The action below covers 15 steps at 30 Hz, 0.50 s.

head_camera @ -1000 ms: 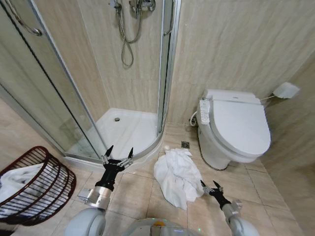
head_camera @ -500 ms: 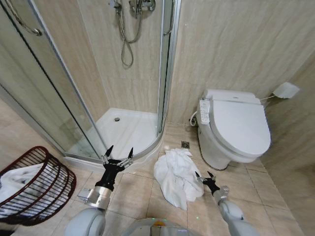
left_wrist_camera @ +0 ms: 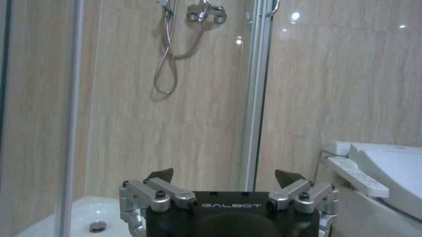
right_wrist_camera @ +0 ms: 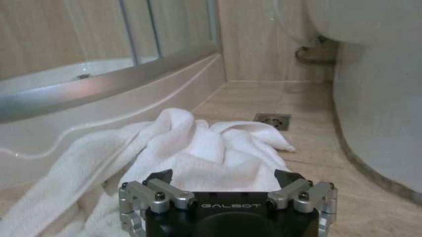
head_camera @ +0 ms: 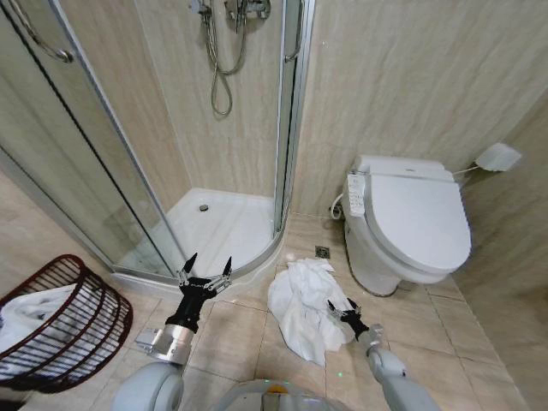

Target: Discard the used towel into the hamper.

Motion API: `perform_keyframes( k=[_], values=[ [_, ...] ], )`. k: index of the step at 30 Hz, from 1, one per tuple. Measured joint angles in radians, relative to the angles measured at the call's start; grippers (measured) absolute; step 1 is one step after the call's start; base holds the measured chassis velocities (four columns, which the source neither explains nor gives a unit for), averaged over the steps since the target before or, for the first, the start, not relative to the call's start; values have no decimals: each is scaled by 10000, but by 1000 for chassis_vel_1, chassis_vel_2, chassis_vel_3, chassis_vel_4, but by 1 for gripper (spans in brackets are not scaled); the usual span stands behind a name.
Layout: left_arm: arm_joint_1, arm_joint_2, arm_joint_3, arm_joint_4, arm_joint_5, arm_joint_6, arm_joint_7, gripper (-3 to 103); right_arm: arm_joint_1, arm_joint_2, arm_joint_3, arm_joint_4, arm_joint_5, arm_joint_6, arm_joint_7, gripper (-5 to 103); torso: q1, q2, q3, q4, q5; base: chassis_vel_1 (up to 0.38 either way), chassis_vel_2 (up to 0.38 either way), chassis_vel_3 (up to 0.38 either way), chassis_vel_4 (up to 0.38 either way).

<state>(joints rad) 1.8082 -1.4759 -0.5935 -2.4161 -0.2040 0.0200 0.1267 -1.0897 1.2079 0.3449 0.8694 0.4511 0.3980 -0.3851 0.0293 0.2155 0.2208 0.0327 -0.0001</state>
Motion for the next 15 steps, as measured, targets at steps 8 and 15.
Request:
perform_keyframes(
  k=[8, 15],
  values=[
    [0, 0, 0, 0, 0, 0, 0, 100, 698, 604, -106, -1410, -647, 1033, -801, 100, 0, 1, 1, 1, 1, 0, 0, 0, 0],
    [0, 0, 0, 0, 0, 0, 0, 100, 837, 1183, -403, -1732, -1805, 1283, 271, 100, 0, 2, 0, 2, 2, 0, 0, 0, 0]
  ],
)
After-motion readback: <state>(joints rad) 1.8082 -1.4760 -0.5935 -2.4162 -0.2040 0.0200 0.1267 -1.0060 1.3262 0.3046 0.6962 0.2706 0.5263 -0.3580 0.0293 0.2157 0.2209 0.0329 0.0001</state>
